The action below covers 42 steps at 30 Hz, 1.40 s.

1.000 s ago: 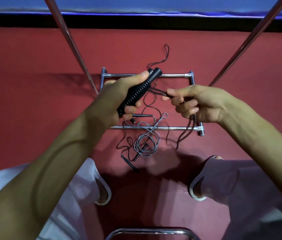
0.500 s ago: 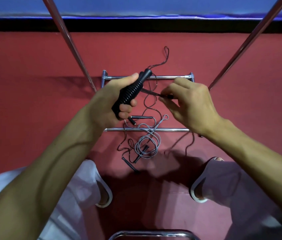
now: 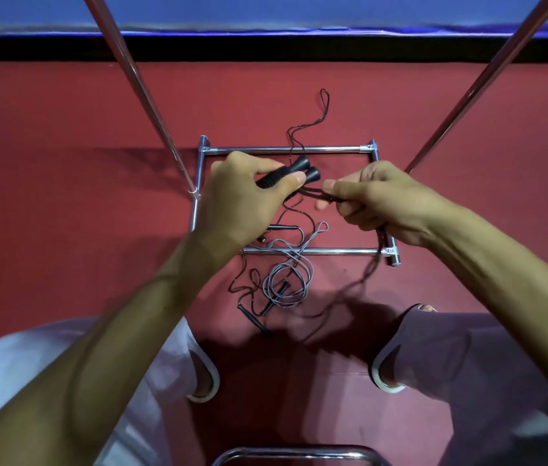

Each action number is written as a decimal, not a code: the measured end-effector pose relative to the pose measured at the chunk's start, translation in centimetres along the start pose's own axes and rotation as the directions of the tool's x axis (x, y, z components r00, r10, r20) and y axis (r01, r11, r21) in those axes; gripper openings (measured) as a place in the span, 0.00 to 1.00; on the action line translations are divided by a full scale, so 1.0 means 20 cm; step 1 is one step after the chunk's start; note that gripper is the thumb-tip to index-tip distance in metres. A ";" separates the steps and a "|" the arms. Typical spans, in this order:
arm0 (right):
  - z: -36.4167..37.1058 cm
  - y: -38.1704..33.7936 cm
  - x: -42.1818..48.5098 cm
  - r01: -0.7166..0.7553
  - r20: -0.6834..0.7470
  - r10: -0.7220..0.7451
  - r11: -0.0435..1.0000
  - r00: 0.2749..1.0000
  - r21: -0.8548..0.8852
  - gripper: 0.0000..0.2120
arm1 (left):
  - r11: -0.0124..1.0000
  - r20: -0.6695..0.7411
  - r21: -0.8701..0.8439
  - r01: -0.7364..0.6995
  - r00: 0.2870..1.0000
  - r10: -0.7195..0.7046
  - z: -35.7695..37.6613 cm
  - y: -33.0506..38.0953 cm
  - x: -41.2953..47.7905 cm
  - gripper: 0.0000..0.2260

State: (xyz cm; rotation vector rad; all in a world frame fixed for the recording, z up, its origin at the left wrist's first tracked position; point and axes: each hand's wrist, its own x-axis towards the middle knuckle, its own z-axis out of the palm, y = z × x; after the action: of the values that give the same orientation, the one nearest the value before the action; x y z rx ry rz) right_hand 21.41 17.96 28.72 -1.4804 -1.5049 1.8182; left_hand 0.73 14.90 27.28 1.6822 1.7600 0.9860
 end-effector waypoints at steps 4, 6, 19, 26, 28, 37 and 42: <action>0.00 0.02 -0.01 0.108 -0.023 -0.114 0.978 0.993 -0.181 0.15 | 0.979 0.180 0.153 -0.136 0.978 0.108 0.00 -0.04 0.01 0.14; 0.00 0.04 -0.01 0.036 -0.033 -0.040 0.993 0.999 -0.111 0.15 | 0.963 0.288 0.186 -0.196 0.948 0.137 -0.01 -0.05 0.03 0.15; 0.06 0.01 0.02 -0.394 0.214 0.355 0.901 0.910 0.182 0.15 | 0.813 0.331 0.493 -0.310 0.931 0.155 0.06 -0.03 -0.03 0.27; -0.04 -0.03 -0.05 0.365 0.235 -0.280 0.684 0.931 -0.632 0.07 | 0.994 0.619 0.109 -0.029 0.784 -0.045 -0.04 0.00 0.00 0.15; -0.06 -0.04 -0.07 0.451 0.265 -0.367 0.675 0.892 -0.584 0.07 | 0.992 0.780 0.001 0.122 0.621 -0.077 -0.09 0.02 0.00 0.14; -0.14 -0.03 -0.06 0.403 0.450 -0.304 0.904 0.840 -0.141 0.11 | 0.942 0.902 -0.189 0.277 0.428 0.054 -0.16 0.08 0.02 0.23; -0.02 0.06 -0.01 0.133 0.496 -0.243 0.960 0.833 0.247 0.22 | 0.899 0.800 -0.347 0.268 0.585 0.135 -0.17 0.08 0.02 0.18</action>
State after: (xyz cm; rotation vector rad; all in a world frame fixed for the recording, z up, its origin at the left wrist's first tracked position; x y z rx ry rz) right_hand 22.11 17.56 27.89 -0.7312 -1.5611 2.2813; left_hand -1.00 14.67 30.66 1.3941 0.8726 0.3743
